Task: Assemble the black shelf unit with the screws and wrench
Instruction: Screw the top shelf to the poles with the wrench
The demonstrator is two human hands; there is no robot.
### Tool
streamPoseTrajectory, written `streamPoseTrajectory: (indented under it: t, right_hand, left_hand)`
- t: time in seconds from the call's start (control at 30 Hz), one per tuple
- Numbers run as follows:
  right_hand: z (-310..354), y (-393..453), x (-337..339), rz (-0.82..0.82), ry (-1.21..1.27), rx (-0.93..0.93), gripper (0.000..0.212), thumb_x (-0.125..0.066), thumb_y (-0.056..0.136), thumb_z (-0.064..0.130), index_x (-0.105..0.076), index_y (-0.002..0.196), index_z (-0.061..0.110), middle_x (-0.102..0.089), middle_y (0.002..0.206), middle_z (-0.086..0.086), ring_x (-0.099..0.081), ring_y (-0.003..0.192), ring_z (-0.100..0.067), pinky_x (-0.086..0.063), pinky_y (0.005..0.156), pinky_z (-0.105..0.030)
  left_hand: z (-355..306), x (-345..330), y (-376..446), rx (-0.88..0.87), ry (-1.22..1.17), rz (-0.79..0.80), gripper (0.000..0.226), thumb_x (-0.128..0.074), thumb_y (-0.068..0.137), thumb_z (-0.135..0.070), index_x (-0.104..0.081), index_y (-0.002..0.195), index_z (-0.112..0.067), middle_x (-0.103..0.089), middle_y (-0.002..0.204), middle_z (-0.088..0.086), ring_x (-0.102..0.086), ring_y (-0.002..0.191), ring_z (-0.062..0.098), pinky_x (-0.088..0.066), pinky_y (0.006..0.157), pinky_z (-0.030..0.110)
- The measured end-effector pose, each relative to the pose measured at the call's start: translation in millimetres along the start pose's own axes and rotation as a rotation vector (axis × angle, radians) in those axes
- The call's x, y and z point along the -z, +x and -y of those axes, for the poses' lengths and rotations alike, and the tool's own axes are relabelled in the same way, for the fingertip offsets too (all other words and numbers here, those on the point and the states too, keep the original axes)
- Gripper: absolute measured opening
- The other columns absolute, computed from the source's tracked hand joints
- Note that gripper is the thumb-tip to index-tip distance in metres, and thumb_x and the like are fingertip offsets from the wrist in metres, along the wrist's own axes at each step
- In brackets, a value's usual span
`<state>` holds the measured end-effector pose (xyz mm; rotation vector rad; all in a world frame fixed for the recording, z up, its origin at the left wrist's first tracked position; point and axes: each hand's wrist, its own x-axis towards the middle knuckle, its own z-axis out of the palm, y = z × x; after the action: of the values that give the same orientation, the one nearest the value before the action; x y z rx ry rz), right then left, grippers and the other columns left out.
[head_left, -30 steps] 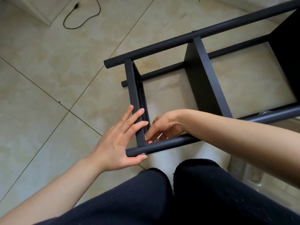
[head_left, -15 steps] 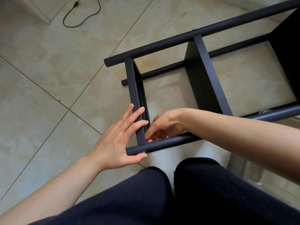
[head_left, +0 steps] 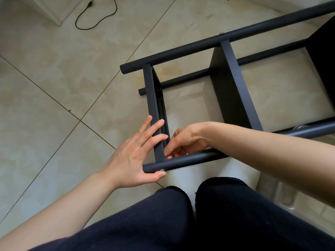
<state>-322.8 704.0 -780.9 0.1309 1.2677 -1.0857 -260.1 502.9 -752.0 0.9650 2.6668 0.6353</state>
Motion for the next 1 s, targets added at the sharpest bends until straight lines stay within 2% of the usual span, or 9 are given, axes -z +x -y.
streamPoseTrajectory:
  t: [0.1, 0.17, 0.33, 0.43, 0.53, 0.7, 0.83, 0.9, 1.0]
  right_hand:
    - [0.1, 2.3, -4.6, -0.038, -0.007, 0.008, 0.010, -0.063, 0.092, 0.006, -0.065, 0.082, 0.006, -0.064, 0.077, -0.007, -0.059, 0.077, -0.018, -0.048, 0.086, -0.032]
    - [0.3, 3.2, -5.9, -0.049, -0.003, 0.024, 0.006, -0.063, 0.091, 0.005, -0.065, 0.086, 0.004, -0.063, 0.082, -0.009, -0.058, 0.081, -0.020, -0.047, 0.088, -0.035]
    - [-1.0, -0.5, -0.3, -0.005, 0.057, 0.018, 0.017, -0.061, 0.093, 0.004, -0.066, 0.076, 0.006, -0.066, 0.072, -0.005, -0.061, 0.070, -0.016, -0.050, 0.077, -0.029]
    - [-0.6, -0.3, -1.1, -0.015, 0.043, 0.014, 0.019, -0.061, 0.093, 0.004, -0.065, 0.074, 0.007, -0.065, 0.071, -0.005, -0.060, 0.070, -0.016, -0.050, 0.078, -0.029]
    - [0.7, 3.5, -5.1, -0.055, -0.009, 0.007, 0.014, -0.061, 0.092, 0.006, -0.064, 0.078, 0.007, -0.063, 0.078, -0.006, -0.059, 0.074, -0.016, -0.049, 0.085, -0.031]
    - [2.3, 2.3, -3.4, -0.024, 0.011, -0.008, 0.010, -0.061, 0.093, 0.007, -0.065, 0.084, 0.007, -0.065, 0.078, -0.006, -0.061, 0.072, -0.015, -0.051, 0.076, -0.028]
    - [3.3, -0.5, 1.2, -0.005, 0.019, -0.023, 0.017, -0.063, 0.093, 0.006, -0.066, 0.076, 0.006, -0.064, 0.074, -0.006, -0.057, 0.068, -0.014, -0.051, 0.070, -0.025]
    - [3.5, 1.7, -1.5, -0.017, 0.008, -0.021, 0.018, -0.062, 0.093, 0.005, -0.064, 0.076, 0.006, -0.061, 0.074, -0.007, -0.056, 0.068, -0.014, -0.050, 0.076, -0.026]
    - [1.7, 5.9, -6.2, -0.015, 0.007, -0.028, 0.017, -0.059, 0.094, 0.006, -0.063, 0.078, 0.006, -0.060, 0.078, -0.008, -0.055, 0.076, -0.017, -0.045, 0.095, -0.034]
  left_hand:
    - [-0.4, 0.5, 0.0, 0.001, 0.005, 0.000, 0.081, -0.065, 0.076, -0.063, -0.040, 0.143, -0.026, -0.012, 0.169, -0.009, -0.004, 0.157, 0.022, -0.058, 0.086, 0.041]
    - [-0.9, 1.1, 0.6, -0.001, 0.006, -0.001, 0.080, -0.065, 0.076, -0.063, -0.040, 0.143, -0.026, -0.012, 0.169, -0.009, -0.004, 0.157, 0.022, -0.058, 0.084, 0.039]
    - [-1.1, 1.6, 1.3, -0.002, 0.007, 0.006, 0.080, -0.065, 0.076, -0.063, -0.041, 0.143, -0.026, -0.013, 0.169, -0.009, -0.004, 0.157, 0.022, -0.053, 0.082, 0.030]
    - [-0.9, 1.3, 1.1, -0.001, 0.009, 0.008, 0.080, -0.064, 0.076, -0.063, -0.040, 0.143, -0.026, -0.013, 0.169, -0.008, -0.004, 0.157, 0.022, -0.052, 0.081, 0.029]
    - [-1.3, 1.7, 1.4, 0.002, 0.013, 0.010, 0.081, -0.064, 0.076, -0.063, -0.040, 0.143, -0.026, -0.014, 0.169, -0.007, -0.004, 0.157, 0.022, -0.053, 0.080, 0.030]
    - [-1.7, 2.1, 0.8, 0.004, 0.014, 0.012, 0.081, -0.064, 0.075, -0.063, -0.039, 0.144, -0.027, -0.014, 0.169, -0.006, -0.005, 0.157, 0.023, -0.054, 0.080, 0.032]
    - [-1.5, 2.0, 0.9, 0.007, 0.013, 0.016, 0.081, -0.065, 0.075, -0.062, -0.039, 0.144, -0.027, -0.014, 0.169, -0.007, -0.005, 0.157, 0.023, -0.056, 0.079, 0.034]
    - [-1.5, 1.9, 0.6, 0.008, 0.016, 0.015, 0.081, -0.064, 0.075, -0.063, -0.038, 0.144, -0.027, -0.013, 0.169, -0.007, -0.005, 0.157, 0.023, -0.056, 0.077, 0.033]
    - [-1.5, 1.4, 0.2, 0.011, 0.019, 0.014, 0.081, -0.063, 0.075, -0.064, -0.038, 0.144, -0.028, -0.012, 0.169, -0.009, -0.004, 0.157, 0.022, -0.056, 0.075, 0.032]
